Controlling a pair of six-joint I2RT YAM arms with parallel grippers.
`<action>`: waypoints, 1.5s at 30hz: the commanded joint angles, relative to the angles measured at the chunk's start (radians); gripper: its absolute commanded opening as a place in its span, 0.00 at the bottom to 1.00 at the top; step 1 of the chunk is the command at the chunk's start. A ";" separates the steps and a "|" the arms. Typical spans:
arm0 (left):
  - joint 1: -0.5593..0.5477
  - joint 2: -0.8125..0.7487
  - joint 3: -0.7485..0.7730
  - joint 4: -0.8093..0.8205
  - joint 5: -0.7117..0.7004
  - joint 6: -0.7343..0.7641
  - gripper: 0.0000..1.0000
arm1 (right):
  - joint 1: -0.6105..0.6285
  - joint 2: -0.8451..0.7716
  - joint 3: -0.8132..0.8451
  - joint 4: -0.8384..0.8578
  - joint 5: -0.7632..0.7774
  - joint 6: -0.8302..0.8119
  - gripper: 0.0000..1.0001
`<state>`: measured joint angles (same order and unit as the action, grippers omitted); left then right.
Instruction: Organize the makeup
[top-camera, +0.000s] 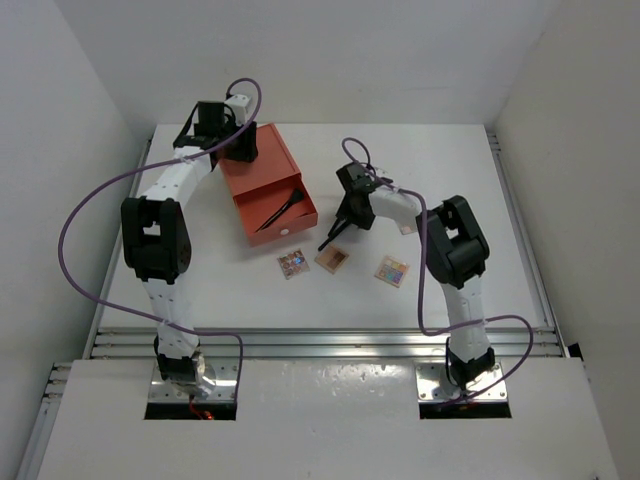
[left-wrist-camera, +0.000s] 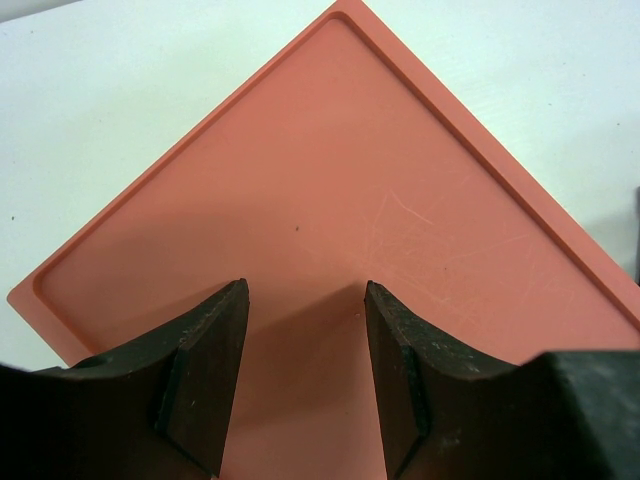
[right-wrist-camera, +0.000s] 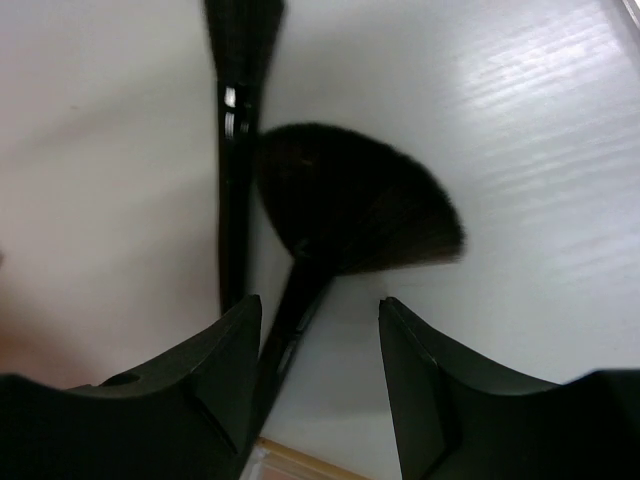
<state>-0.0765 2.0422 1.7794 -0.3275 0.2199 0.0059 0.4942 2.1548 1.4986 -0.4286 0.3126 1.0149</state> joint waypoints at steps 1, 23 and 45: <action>0.020 0.042 -0.006 -0.079 -0.002 -0.024 0.56 | 0.001 0.020 0.060 -0.002 -0.024 -0.009 0.51; 0.020 0.042 0.003 -0.079 -0.002 -0.034 0.56 | -0.131 -0.042 -0.052 -0.175 -0.030 0.011 0.14; 0.020 0.042 0.003 -0.079 -0.002 -0.034 0.56 | 0.007 -0.343 -0.140 0.863 -0.409 -1.111 0.00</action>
<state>-0.0746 2.0426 1.7794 -0.3256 0.2203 -0.0086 0.4442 1.8488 1.3060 0.1917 0.0963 0.1856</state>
